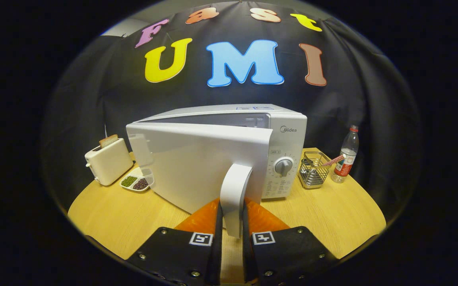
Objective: Open the microwave, put the food inside, and close the microwave door.
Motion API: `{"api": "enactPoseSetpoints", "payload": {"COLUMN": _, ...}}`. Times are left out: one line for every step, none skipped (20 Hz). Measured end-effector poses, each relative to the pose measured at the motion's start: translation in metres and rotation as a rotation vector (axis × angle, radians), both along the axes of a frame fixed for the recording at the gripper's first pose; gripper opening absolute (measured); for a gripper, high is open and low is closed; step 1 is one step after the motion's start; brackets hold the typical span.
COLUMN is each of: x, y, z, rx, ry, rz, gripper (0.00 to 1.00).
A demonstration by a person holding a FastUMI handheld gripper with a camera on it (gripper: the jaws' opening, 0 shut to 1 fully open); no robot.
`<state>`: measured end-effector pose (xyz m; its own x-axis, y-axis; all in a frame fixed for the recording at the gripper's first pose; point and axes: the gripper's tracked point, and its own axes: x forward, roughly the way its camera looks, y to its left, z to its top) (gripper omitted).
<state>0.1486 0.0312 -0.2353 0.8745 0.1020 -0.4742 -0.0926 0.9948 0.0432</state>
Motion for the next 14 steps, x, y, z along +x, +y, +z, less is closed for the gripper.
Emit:
{"api": "enactPoseSetpoints", "payload": {"x": -0.005, "y": 0.003, "z": 0.002, "rx": -0.007, "ry": 0.002, "rz": 0.003, "gripper": 0.24}}
{"api": "enactPoseSetpoints", "payload": {"x": -0.012, "y": 0.007, "z": 0.003, "rx": -0.016, "ry": 0.003, "rz": 0.008, "gripper": 0.24}}
{"api": "enactPoseSetpoints", "payload": {"x": -0.021, "y": 0.012, "z": 0.004, "rx": -0.026, "ry": 0.003, "rz": 0.013, "gripper": 0.24}}
{"api": "enactPoseSetpoints", "payload": {"x": -0.029, "y": 0.016, "z": 0.004, "rx": -0.033, "ry": 0.002, "rz": 0.017, "gripper": 0.24}}
{"api": "enactPoseSetpoints", "payload": {"x": -0.035, "y": 0.019, "z": 0.005, "rx": -0.039, "ry": 0.003, "rz": 0.02, "gripper": 0.24}}
{"api": "enactPoseSetpoints", "payload": {"x": -0.04, "y": 0.023, "z": 0.007, "rx": -0.044, "ry": 0.004, "rz": 0.022, "gripper": 0.24}}
{"api": "enactPoseSetpoints", "payload": {"x": -0.046, "y": 0.027, "z": 0.008, "rx": -0.052, "ry": 0.004, "rz": 0.023, "gripper": 0.24}}
{"api": "enactPoseSetpoints", "payload": {"x": -0.052, "y": 0.031, "z": 0.009, "rx": -0.06, "ry": 0.003, "rz": 0.024, "gripper": 0.24}}
{"api": "enactPoseSetpoints", "payload": {"x": -0.058, "y": 0.035, "z": 0.01, "rx": -0.065, "ry": 0.002, "rz": 0.026, "gripper": 0.24}}
{"api": "enactPoseSetpoints", "payload": {"x": -0.064, "y": 0.041, "z": 0.01, "rx": -0.067, "ry": 0.003, "rz": 0.03, "gripper": 0.24}}
{"api": "enactPoseSetpoints", "payload": {"x": -0.07, "y": 0.046, "z": 0.012, "rx": -0.066, "ry": 0.002, "rz": 0.035, "gripper": 0.24}}
{"api": "enactPoseSetpoints", "payload": {"x": -0.077, "y": 0.052, "z": 0.013, "rx": -0.065, "ry": 0.002, "rz": 0.04, "gripper": 0.24}}
{"api": "enactPoseSetpoints", "payload": {"x": -0.083, "y": 0.058, "z": 0.014, "rx": -0.064, "ry": 0.001, "rz": 0.044, "gripper": 0.24}}
{"api": "enactPoseSetpoints", "payload": {"x": -0.089, "y": 0.064, "z": 0.015, "rx": -0.063, "ry": -0.001, "rz": 0.049, "gripper": 0.24}}
